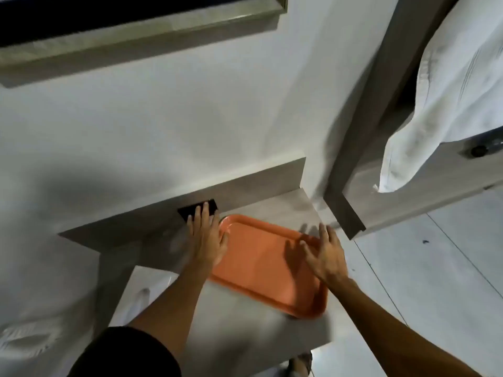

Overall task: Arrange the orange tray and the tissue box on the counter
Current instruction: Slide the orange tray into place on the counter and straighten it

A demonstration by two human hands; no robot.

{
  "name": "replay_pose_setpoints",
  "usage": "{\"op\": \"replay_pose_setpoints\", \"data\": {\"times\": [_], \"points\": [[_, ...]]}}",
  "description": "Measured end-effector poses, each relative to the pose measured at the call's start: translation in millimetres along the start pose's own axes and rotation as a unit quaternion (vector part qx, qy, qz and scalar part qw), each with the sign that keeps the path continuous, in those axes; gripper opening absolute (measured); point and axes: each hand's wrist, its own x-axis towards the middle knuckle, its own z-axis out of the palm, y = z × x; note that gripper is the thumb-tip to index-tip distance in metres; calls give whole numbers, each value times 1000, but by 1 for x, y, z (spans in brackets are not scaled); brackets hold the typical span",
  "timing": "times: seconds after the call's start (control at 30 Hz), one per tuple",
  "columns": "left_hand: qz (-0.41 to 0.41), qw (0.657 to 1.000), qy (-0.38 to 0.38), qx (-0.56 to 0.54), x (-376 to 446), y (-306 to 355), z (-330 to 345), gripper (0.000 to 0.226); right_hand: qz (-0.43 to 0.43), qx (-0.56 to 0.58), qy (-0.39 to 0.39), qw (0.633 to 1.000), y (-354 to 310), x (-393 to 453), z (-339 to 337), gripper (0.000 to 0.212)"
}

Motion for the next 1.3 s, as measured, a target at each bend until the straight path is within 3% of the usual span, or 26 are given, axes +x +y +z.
{"op": "replay_pose_setpoints", "data": {"times": [0.07, 0.17, 0.43, 0.67, 0.8, 0.93, 1.03, 1.3], "points": [[-61, 995, -70, 32, -4, 3, 13, 69, 59, 24, -38, 997, 16, -10, 6, 95], [-99, 990, -99, 11, -10, 3, 36, 62, 115, 37, -64, 991, 36, -31, 15, 87], [-204, 967, -109, -111, 1, -13, 62, 27, 191, 67, -43, 978, 50, -34, 20, 34], [-286, 926, -55, -242, -21, -26, 76, 28, 161, 57, -32, 985, 46, 4, 13, 32], [-366, 877, -5, -313, -45, -25, 83, 35, 117, 43, -35, 992, 30, 41, 11, 31], [-346, 890, 33, -293, -66, -28, 97, 40, 82, 34, -52, 995, 11, 76, 13, 28], [-363, 877, 78, -304, -71, -27, 105, 39, 65, 21, -67, 995, 0, 91, 15, 30], [-386, 854, 84, -339, -70, -30, 120, 39, 45, 50, -75, 995, -8, 106, 21, 26]]}}
